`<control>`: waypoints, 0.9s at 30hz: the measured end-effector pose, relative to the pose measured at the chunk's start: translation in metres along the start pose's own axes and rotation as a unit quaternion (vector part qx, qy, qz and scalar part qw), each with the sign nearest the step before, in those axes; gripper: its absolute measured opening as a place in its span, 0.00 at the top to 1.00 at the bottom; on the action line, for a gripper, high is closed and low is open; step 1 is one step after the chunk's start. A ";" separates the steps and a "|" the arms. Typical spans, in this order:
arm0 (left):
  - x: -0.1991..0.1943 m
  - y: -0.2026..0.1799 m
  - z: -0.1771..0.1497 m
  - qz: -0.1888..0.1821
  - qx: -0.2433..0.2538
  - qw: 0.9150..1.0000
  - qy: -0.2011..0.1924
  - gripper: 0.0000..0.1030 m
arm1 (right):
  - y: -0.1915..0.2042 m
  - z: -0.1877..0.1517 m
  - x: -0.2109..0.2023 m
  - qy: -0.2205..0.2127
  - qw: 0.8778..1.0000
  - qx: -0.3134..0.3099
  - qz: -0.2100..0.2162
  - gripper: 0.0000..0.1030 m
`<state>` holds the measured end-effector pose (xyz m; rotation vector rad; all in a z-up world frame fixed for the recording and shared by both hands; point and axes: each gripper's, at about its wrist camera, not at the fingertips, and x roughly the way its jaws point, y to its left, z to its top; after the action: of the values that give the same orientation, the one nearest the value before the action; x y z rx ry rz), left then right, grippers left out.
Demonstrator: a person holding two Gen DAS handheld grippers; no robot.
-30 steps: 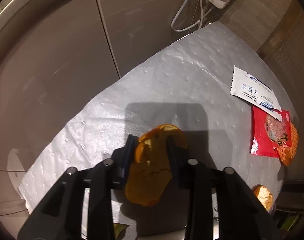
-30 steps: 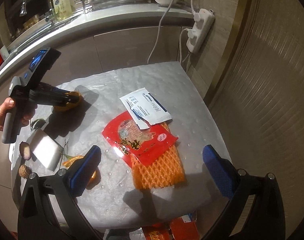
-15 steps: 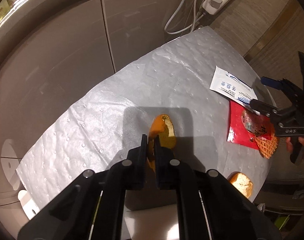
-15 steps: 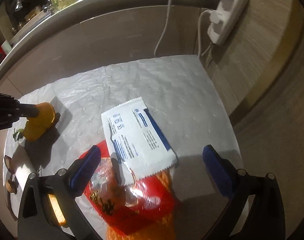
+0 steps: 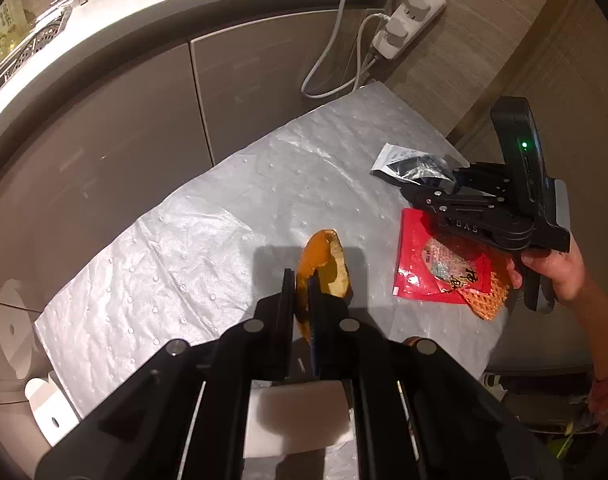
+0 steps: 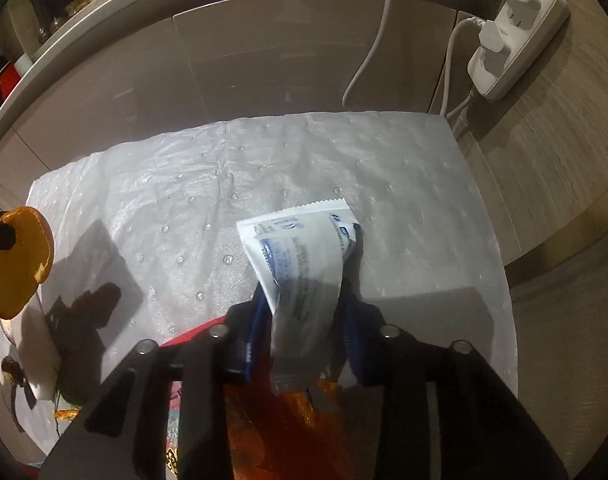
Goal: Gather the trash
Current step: 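Lift the peel with the left tool while the right tool lifts the packet and black bag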
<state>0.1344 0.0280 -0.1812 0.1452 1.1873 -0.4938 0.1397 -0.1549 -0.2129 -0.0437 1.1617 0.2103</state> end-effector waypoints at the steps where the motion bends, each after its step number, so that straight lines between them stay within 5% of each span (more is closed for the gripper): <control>1: -0.003 -0.002 -0.002 0.001 0.003 1.000 -0.003 0.94 | 0.002 0.000 -0.003 -0.002 1.000 0.004 0.000 0.79; 14: -0.089 -0.011 -0.037 -0.020 0.031 0.998 -0.058 0.94 | 0.058 -0.028 -0.118 -0.111 0.992 0.053 -0.028 0.90; 20: -0.128 -0.015 -0.056 -0.001 0.018 0.998 -0.066 0.94 | 0.085 -0.033 -0.161 -0.147 0.988 0.051 0.010 0.95; 27: -0.162 -0.016 -0.080 0.037 -0.018 0.997 -0.068 0.94 | 0.102 -0.047 -0.181 -0.141 0.987 0.042 0.064 0.95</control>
<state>0.0131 0.0905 -0.0610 0.1228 1.0528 -0.4105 0.0089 -0.0871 -0.0590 0.1317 0.8899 0.2720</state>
